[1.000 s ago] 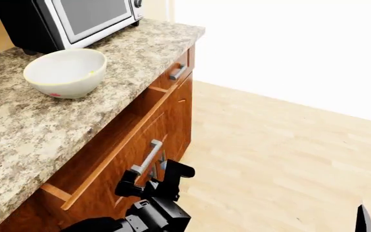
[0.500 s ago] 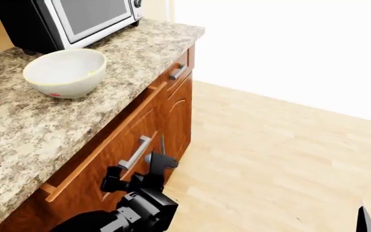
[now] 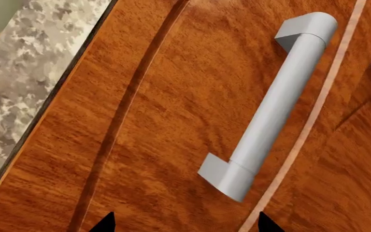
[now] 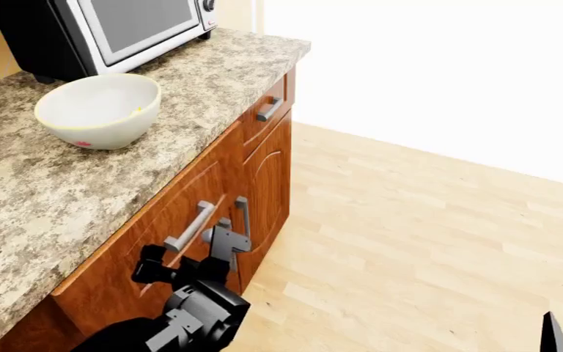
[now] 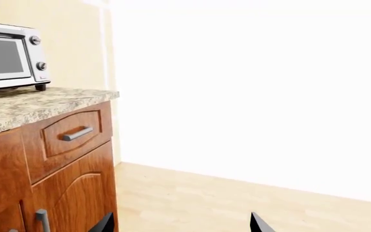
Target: Place the bar in the bowl and close the drawer.
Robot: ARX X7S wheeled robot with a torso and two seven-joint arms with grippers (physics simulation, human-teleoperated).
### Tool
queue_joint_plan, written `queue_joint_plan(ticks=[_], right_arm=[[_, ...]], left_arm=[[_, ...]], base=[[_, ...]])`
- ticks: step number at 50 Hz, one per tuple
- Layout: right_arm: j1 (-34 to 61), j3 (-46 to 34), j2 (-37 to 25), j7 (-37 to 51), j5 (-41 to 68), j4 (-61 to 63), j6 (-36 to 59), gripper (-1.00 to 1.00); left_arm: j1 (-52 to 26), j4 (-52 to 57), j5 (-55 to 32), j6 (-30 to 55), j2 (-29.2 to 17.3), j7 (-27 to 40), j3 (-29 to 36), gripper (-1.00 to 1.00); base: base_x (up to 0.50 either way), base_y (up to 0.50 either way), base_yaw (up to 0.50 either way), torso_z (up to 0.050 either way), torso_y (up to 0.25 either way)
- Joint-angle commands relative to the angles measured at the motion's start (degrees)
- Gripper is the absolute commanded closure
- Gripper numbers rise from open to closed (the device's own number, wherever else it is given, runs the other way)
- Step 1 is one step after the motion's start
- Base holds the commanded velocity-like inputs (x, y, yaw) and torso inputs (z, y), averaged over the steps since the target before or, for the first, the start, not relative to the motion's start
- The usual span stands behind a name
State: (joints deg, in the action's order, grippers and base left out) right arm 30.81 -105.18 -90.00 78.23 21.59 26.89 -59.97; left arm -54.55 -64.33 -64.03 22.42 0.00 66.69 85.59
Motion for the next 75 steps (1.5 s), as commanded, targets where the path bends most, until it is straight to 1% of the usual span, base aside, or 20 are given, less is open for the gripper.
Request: queue_joint_plan(ticks=[1,16,23,26,31,36,39,42,47,51,59,65,70,75], right_arm=[[-0.35,-0.17,0.00,1.06,-1.38,-0.03,-0.02,-1.00],[-0.86,-0.65,0.00,2.86,-3.44,0.06,-0.02,-1.00],[-0.80,-0.57,0.00,2.39,-3.10,-0.05,-0.02,-1.00],[-0.76,-0.52,0.00,2.20,-2.94,-0.07,-0.02,-1.00],[-0.79,-0.54,0.00,2.29,-3.14,-0.12,-0.02,-1.00],[-0.71,-0.45,0.00,2.06,-2.96,-0.23,-0.02,-1.00],[-0.52,-0.26,0.00,1.27,-2.12,-0.32,-0.02,-1.00],[-0.49,-0.22,0.00,1.13,-2.07,-0.37,-0.02,-1.00],[-0.54,-0.26,0.00,1.48,-2.45,-0.39,-0.02,-1.00],[-0.70,-0.41,0.00,2.14,-3.28,-0.38,-0.02,-1.00],[-1.09,-0.77,0.00,3.78,-5.22,-0.36,-0.02,-1.00],[-1.16,-0.82,0.00,4.26,-5.87,-0.50,-0.02,-1.00],[-1.12,-0.77,0.00,4.11,-5.81,-0.70,-0.02,-1.00],[-1.02,-0.66,0.00,3.44,-5.40,-0.94,-0.02,-1.00]], left_arm=[[-0.70,-3.75,8.32,1.98,0.00,-1.57,0.21,-1.00],[-0.51,-8.36,14.81,1.40,0.00,-7.42,-2.52,-1.00],[-0.47,-10.58,17.52,1.34,-0.01,-8.34,-5.37,-1.00],[0.01,-10.65,22.95,2.28,-0.01,-8.52,-10.65,-1.00],[1.17,-10.66,37.43,4.21,-0.02,-10.04,-24.91,-1.00],[1.95,-10.66,49.16,5.19,-0.06,-11.52,-35.65,-1.00],[2.31,-10.66,54.33,5.62,-0.10,-12.45,-40.73,-1.00],[2.50,-10.66,57.13,6.50,-0.08,-13.23,-43.64,-1.00],[2.44,-10.66,60.81,8.26,-0.26,-14.77,-45.57,-1.00],[2.30,-10.66,62.96,8.96,-0.49,-16.58,-45.06,-1.00],[3.19,-10.66,64.18,9.02,-0.72,-24.76,-41.27,-1.00],[3.18,-10.66,63.79,9.54,-0.89,-32.07,-39.89,-1.00],[2.54,-10.66,62.61,8.11,-1.87,-40.28,-41.64,-1.00],[2.22,-10.66,62.21,6.65,-2.61,-45.98,-44.64,-1.00]], base=[[0.00,0.00,0.00,0.000,0.000],[0.00,0.00,0.00,0.000,0.001],[0.00,0.00,0.00,0.000,0.001],[0.00,0.00,0.00,0.000,0.000],[0.00,0.00,0.00,0.000,0.002],[0.00,0.00,0.00,0.000,0.000],[0.00,0.00,0.00,0.000,0.003],[0.00,0.00,0.00,0.000,0.000],[0.00,0.00,0.00,0.000,0.002],[0.00,0.00,0.00,0.000,0.000],[0.00,0.00,0.00,0.000,0.000],[0.00,0.00,0.00,0.000,0.000],[0.00,0.00,0.00,0.000,0.000],[0.00,0.00,0.00,0.000,0.000]])
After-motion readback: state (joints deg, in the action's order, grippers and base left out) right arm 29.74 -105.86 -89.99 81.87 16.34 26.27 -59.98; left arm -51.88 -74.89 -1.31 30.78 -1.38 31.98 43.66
